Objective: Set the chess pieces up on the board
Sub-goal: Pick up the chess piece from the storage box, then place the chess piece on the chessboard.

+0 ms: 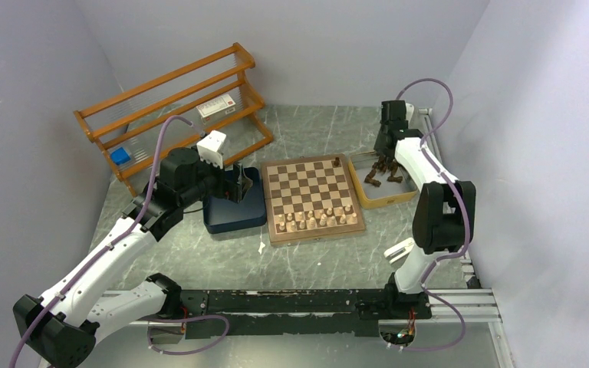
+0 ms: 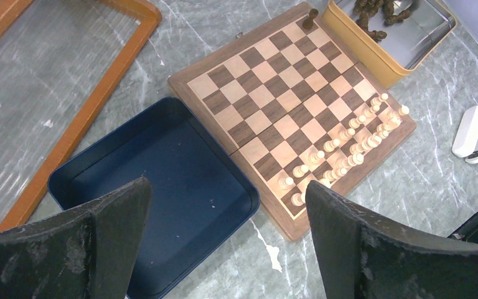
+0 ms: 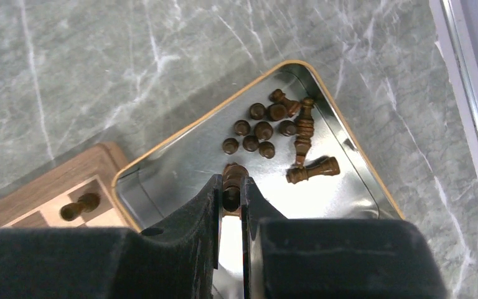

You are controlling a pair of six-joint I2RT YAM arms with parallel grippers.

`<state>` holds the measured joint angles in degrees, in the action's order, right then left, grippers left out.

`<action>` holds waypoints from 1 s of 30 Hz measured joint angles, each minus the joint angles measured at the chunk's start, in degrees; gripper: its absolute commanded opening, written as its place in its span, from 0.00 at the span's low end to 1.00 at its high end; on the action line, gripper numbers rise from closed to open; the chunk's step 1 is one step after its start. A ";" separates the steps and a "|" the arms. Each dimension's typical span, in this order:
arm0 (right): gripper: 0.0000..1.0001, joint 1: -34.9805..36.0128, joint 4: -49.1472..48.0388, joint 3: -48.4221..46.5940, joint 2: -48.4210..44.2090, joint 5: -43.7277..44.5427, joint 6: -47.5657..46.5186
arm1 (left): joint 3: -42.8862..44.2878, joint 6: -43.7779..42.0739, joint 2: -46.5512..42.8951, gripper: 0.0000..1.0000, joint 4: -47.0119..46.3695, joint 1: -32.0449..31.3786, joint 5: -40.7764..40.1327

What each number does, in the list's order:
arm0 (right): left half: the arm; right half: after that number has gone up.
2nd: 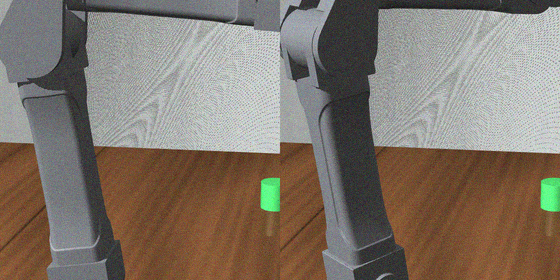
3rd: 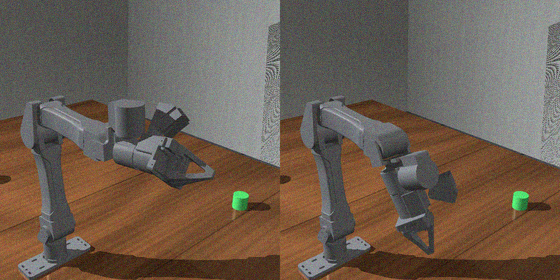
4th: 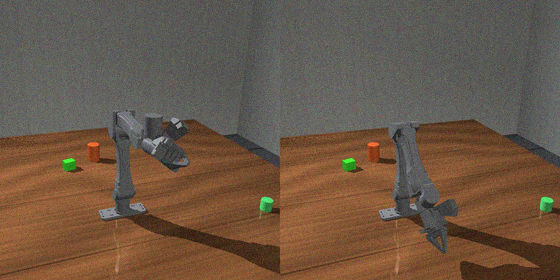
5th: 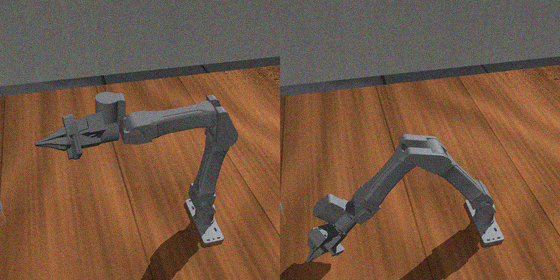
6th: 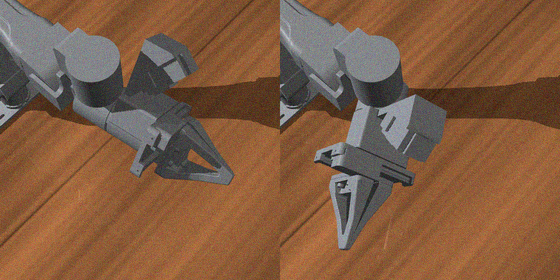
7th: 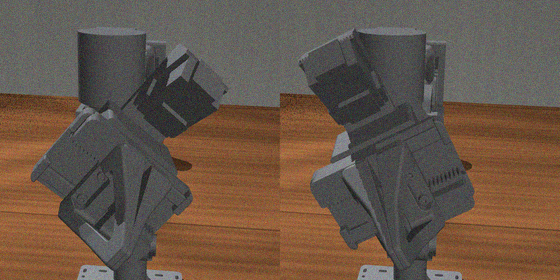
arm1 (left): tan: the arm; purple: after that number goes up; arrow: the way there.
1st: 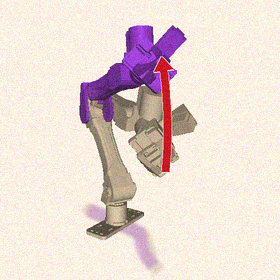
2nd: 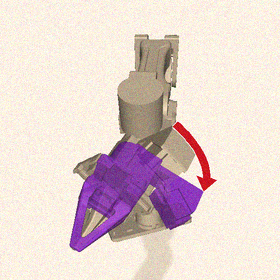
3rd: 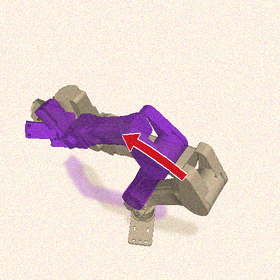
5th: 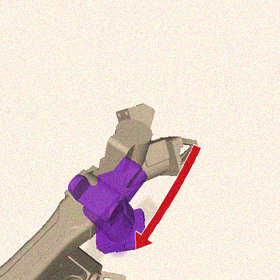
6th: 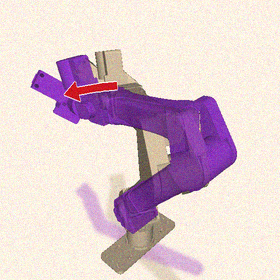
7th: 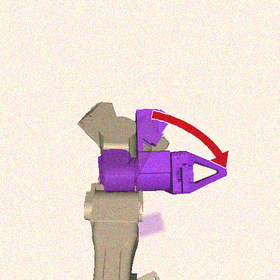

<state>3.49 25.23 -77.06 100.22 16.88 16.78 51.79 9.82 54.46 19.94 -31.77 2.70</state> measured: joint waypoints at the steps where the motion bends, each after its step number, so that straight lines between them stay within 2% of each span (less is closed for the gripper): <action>1: 0.12 0.55 0.17 -0.35 -0.13 0.24 0.00 | 0.00 0.00 0.00 0.98 0.00 0.00 0.00; 18: 0.13 12.63 1.16 -7.19 -0.55 -5.20 1.11 | 0.00 0.00 0.00 0.98 0.00 0.00 0.00; 30: 0.14 19.15 1.27 -10.16 7.30 -8.68 3.80 | 0.00 0.00 0.00 0.98 0.00 0.00 0.00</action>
<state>22.63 26.50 -87.22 107.53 8.21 20.58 51.79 9.82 54.46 19.94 -31.77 2.70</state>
